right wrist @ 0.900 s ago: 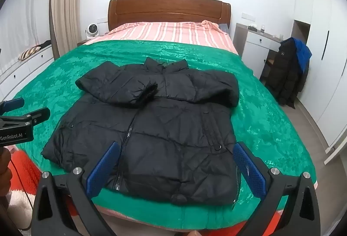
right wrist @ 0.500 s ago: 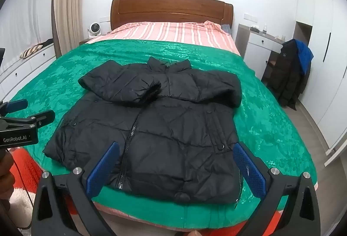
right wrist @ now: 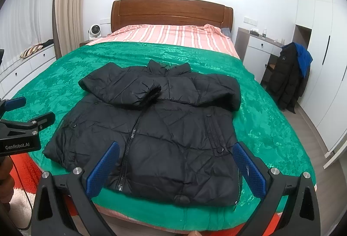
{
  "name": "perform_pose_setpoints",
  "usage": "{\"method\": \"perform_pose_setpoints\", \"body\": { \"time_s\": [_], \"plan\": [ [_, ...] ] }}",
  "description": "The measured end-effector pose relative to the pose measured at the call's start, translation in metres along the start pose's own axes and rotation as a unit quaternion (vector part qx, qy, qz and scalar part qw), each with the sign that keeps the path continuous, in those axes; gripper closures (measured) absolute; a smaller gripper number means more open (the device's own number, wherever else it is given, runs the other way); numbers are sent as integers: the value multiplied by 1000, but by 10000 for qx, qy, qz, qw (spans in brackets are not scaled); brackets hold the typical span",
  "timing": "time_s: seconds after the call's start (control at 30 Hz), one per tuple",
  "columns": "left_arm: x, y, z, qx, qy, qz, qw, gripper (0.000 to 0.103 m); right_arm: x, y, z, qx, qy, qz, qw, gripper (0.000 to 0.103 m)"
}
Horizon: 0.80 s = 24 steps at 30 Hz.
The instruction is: Fold large clothes
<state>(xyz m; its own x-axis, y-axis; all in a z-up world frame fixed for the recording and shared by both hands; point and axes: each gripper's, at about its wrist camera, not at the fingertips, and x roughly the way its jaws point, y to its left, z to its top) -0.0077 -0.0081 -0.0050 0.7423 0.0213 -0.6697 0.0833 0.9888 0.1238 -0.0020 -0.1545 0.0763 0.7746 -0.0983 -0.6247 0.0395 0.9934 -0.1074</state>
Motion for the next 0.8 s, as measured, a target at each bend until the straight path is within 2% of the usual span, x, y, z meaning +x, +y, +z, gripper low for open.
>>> {"method": "perform_pose_setpoints", "body": {
  "time_s": [0.3,0.5,0.8],
  "plan": [
    [0,-2,-3,35,42,-77,10000,0,1,0,1,-20,9,-47,10000,0],
    [-3,0,-3,-56,15,-494,9988,0,-5,-4,6,48,-7,-326,9995,0],
    [0,-7,-8,44,110,-490,9987,0,-2,-8,1,6,193,-586,9981,0]
  ]
}}
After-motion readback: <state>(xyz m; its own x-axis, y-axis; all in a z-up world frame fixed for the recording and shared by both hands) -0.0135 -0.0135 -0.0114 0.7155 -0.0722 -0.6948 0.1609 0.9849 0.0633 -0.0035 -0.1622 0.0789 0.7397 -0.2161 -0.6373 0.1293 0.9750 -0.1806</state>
